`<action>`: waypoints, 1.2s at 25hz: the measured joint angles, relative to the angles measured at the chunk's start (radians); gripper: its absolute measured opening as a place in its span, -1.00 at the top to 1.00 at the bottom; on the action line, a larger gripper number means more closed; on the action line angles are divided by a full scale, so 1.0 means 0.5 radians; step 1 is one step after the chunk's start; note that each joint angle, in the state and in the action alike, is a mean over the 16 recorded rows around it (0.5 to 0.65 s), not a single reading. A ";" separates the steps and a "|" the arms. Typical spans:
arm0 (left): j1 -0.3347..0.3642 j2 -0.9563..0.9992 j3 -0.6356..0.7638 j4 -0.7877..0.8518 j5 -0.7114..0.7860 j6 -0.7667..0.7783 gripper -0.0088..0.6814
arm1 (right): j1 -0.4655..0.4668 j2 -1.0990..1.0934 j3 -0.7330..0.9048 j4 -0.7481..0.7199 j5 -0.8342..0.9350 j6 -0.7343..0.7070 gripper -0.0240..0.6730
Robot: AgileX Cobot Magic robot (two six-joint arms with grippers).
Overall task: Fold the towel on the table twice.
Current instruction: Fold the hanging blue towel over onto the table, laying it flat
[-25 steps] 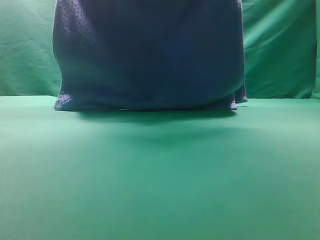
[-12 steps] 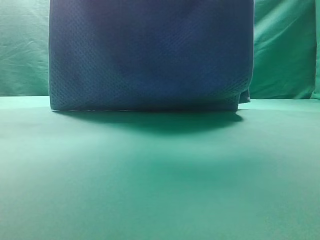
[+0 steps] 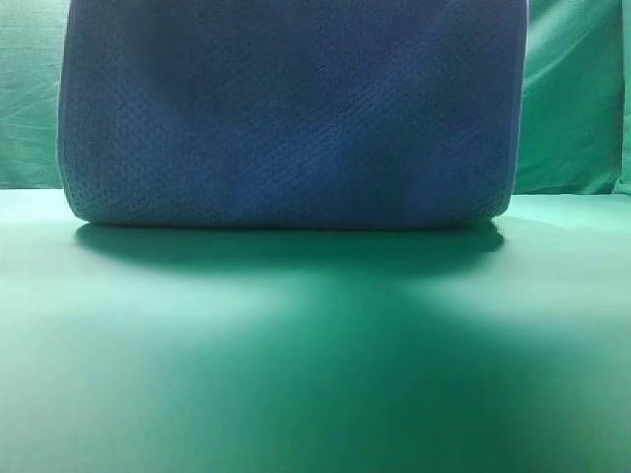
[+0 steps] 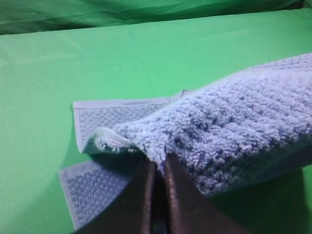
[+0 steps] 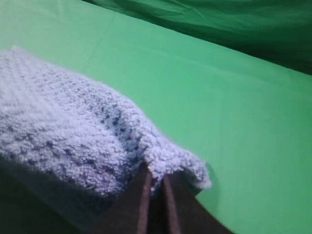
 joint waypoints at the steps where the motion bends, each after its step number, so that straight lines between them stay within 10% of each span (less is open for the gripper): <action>1: 0.000 -0.054 0.110 -0.027 -0.047 0.026 0.97 | 0.008 -0.052 0.098 0.003 -0.052 0.000 0.93; 15: 0.000 -0.741 1.307 -0.402 -0.337 0.297 0.97 | 0.203 -0.845 1.364 0.011 -0.653 0.067 0.93; 30: 0.000 -1.212 2.006 -0.582 -0.237 0.318 0.97 | 0.241 -1.309 1.912 0.075 -0.358 0.410 0.93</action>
